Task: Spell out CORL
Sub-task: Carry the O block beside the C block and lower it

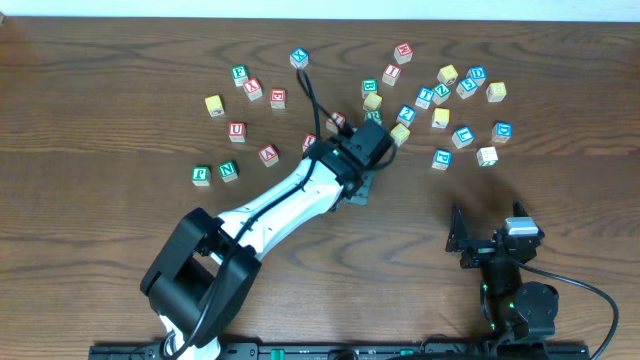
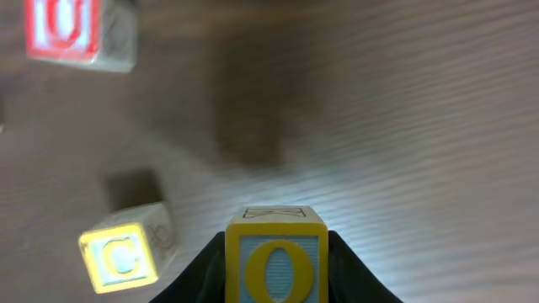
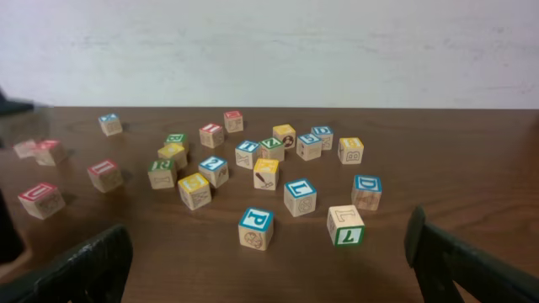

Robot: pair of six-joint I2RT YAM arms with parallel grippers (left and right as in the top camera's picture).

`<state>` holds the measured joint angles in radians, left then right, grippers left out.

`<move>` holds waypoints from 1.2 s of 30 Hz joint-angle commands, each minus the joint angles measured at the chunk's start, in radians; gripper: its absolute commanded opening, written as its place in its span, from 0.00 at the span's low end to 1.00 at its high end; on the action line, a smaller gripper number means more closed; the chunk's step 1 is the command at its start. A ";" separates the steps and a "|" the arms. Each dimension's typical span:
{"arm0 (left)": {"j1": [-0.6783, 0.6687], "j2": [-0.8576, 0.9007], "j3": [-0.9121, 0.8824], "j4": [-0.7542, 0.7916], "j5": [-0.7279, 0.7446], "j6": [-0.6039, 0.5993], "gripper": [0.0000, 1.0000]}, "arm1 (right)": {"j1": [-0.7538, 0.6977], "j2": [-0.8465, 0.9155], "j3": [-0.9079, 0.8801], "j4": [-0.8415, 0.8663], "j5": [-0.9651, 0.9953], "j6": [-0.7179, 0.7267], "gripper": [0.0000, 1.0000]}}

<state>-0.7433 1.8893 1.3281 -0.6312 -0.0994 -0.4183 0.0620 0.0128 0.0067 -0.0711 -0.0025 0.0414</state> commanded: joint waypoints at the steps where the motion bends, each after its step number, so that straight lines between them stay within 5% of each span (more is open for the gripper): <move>1: 0.002 -0.006 -0.052 0.032 -0.097 -0.076 0.07 | -0.007 -0.004 -0.001 -0.004 0.008 0.006 0.99; 36: 0.001 -0.004 -0.222 0.192 -0.187 -0.213 0.07 | -0.007 -0.004 -0.001 -0.004 0.008 0.006 0.99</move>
<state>-0.7433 1.8893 1.1316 -0.4511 -0.2638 -0.6079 0.0620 0.0128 0.0067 -0.0711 -0.0025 0.0414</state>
